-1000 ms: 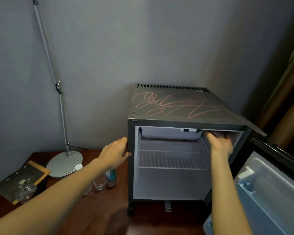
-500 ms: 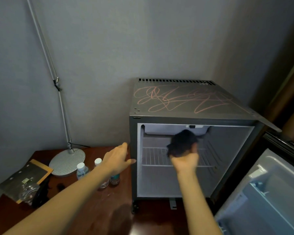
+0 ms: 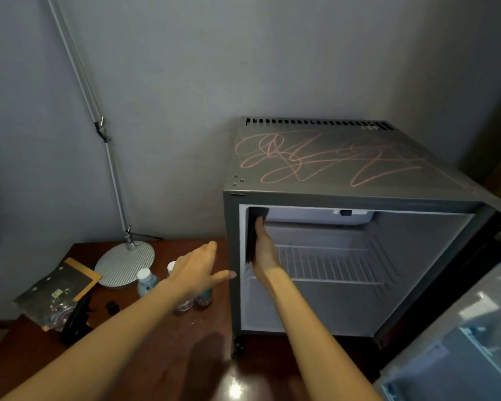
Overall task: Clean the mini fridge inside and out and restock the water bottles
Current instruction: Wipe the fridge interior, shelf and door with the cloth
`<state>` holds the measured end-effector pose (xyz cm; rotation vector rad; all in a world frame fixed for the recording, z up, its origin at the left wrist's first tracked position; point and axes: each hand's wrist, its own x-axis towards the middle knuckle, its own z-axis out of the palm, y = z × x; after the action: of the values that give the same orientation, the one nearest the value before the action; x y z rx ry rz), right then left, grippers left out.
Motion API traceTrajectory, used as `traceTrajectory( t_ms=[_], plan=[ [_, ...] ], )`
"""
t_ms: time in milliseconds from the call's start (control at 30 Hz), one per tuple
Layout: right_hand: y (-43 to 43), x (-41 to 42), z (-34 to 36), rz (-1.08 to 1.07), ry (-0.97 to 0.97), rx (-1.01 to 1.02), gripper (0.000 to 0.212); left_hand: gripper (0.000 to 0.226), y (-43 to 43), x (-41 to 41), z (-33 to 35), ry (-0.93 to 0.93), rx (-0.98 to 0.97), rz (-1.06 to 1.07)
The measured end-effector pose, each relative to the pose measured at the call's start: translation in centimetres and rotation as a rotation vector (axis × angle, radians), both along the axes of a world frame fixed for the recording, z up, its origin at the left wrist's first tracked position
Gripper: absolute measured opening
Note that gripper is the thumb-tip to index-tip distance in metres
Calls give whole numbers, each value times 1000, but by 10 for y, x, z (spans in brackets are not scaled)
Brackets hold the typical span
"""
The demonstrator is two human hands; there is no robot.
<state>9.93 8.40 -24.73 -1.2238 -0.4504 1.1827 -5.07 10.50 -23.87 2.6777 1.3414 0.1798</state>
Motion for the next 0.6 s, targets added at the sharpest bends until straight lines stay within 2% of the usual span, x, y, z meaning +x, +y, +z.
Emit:
traceTrajectory(
  t_ms=[133,200,367,433,533,600],
  plan=[
    [-23,-6,-22,40,-86,-95,56,54,-15,3,-13,55,65,-33],
    [-39,-11,-32,59,-79,-37,51,55,-22,5,-21,121,49,-70],
    [-64,-21,-45,66,-21,4,47,53,-41,11,-29,528,14,-235],
    [-54,-19,-37,58,-21,-29,45,54,-45,13,-27,533,8,-243],
    [-29,-9,-30,19,16,-133,59,55,-40,9,-22,419,18,-179],
    [-12,1,-27,25,34,-130,63,53,-33,2,-20,353,23,-122]
  ],
)
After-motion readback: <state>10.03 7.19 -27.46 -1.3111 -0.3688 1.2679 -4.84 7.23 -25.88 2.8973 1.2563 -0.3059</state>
